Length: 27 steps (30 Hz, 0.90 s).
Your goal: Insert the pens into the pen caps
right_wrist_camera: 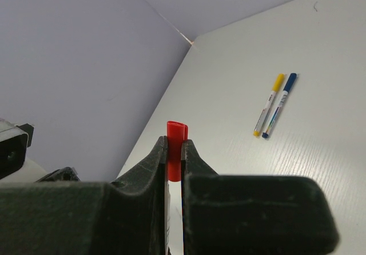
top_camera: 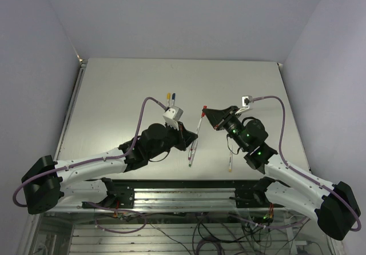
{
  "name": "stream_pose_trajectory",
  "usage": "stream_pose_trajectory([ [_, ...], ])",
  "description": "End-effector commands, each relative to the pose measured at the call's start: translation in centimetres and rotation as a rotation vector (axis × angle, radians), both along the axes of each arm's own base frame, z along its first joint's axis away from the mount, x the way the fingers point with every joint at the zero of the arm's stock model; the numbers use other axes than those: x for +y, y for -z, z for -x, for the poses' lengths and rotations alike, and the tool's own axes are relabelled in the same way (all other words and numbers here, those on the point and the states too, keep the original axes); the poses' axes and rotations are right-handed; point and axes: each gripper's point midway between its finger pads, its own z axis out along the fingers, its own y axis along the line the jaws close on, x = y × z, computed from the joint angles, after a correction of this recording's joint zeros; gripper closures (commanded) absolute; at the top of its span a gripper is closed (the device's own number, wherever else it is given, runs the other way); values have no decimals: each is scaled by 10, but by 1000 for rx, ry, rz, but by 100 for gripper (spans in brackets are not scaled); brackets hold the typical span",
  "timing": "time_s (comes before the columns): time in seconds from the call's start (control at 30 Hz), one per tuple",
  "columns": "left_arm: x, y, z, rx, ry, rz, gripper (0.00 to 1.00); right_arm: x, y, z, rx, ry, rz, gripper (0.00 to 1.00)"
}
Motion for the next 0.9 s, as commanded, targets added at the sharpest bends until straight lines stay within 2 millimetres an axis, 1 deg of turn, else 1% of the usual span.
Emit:
stream_pose_trajectory([
  [0.0,-1,-4,-1,-9,1,30,93,0,-8,-1,-31,11,-15,100],
  [0.3,0,-1,-1,-4,-4,26,93,1,-11,0,-36,2,-24,100],
  [0.87,1,-6,-6,-16,-34,41,93,6,-2,4,-12,-33,-30,100],
])
